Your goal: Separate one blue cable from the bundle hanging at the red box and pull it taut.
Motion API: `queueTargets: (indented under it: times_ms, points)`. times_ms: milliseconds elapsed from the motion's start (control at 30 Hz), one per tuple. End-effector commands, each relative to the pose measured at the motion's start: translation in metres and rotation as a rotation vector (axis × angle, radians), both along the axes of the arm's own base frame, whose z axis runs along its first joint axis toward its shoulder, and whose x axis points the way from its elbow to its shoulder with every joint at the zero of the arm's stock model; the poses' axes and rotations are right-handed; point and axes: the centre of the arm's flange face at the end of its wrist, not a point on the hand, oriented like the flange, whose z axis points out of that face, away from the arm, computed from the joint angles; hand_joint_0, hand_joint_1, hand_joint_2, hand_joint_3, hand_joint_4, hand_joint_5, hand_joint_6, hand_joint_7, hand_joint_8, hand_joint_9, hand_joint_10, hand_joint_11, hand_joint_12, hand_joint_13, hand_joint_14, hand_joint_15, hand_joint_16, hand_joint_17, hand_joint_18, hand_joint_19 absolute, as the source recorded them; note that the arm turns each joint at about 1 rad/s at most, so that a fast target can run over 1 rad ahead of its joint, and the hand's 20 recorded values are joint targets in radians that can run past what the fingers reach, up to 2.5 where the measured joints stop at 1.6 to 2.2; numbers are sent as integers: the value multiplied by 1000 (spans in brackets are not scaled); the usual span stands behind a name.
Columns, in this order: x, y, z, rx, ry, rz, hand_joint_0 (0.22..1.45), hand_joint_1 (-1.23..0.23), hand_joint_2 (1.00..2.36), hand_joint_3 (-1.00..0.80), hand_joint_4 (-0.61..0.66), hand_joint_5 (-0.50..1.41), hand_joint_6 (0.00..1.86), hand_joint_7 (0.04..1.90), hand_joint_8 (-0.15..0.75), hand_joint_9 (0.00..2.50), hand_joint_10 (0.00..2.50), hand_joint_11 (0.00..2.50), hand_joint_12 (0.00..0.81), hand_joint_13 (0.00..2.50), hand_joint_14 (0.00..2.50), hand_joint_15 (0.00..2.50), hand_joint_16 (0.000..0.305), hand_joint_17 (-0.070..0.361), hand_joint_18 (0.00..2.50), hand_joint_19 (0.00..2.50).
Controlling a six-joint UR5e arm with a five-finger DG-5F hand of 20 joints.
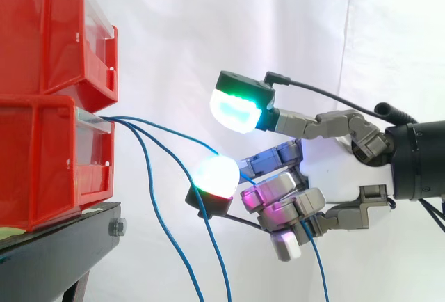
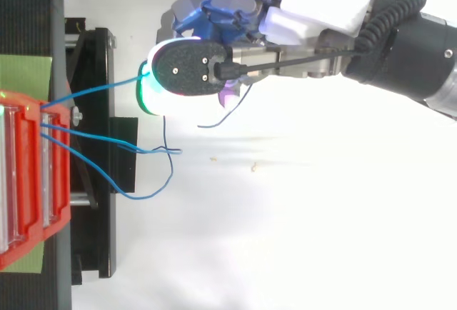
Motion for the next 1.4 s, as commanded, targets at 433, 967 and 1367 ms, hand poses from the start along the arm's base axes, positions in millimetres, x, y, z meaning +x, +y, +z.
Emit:
queueTargets:
  times_ms: [433,967,1367]
  points:
    - [-2,-10,-4,-9,17,-17,437,-648,1000,-500,322,-249,872,812,513,0,2500,1528,493,579,2500,1368,67,151,991,635]
    - [-1,14,-4,-45,31,-9,466,-587,1000,-500,278,-186,735,919,502,315,2500,1685,540,994,2500,1523,74,166,1332,758]
    - [-1,16,-4,-43,31,-9,533,-547,1000,-500,231,-171,736,979,431,430,2500,2003,484,937,2500,1634,58,130,1186,914]
